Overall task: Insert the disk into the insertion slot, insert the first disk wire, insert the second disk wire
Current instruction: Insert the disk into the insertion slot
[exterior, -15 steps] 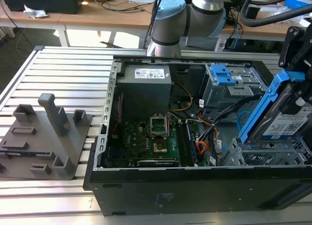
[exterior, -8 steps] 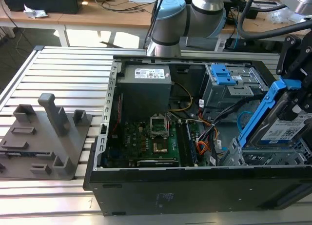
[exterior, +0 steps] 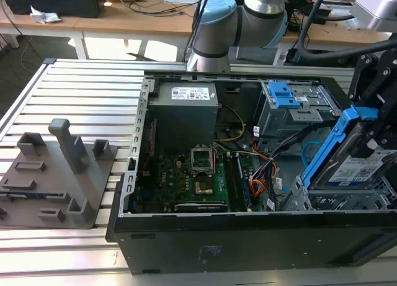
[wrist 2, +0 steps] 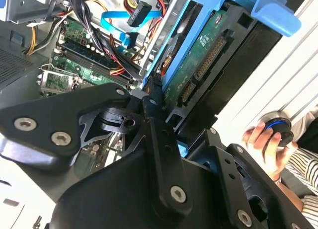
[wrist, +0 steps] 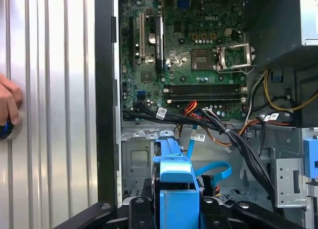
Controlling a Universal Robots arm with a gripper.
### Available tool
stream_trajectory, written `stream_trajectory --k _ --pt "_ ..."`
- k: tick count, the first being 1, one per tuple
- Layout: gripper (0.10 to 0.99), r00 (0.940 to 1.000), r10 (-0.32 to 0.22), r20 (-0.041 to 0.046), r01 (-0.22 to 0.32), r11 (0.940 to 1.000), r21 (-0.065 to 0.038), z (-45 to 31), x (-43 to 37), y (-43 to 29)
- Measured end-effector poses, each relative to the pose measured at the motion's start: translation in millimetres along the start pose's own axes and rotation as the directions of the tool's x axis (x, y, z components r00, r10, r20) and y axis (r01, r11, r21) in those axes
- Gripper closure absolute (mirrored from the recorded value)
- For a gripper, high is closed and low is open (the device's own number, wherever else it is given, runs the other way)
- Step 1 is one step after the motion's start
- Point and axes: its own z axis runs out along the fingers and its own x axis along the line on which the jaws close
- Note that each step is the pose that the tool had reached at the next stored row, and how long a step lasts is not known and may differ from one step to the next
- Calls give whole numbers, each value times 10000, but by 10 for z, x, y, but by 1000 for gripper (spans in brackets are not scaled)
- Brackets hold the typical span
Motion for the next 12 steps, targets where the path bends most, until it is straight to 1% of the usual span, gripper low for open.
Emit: stream_trajectory --k 3,7,9,12 --pt "725 10000 0 0 0 10000 -1 58 0 -2" --pt "725 10000 0 2 0 10000 -1 160 0 -7" --pt "725 10000 0 1 0 10000 -1 199 -1 -8" --pt "725 10000 0 -2 0 10000 0 223 -1 -9"
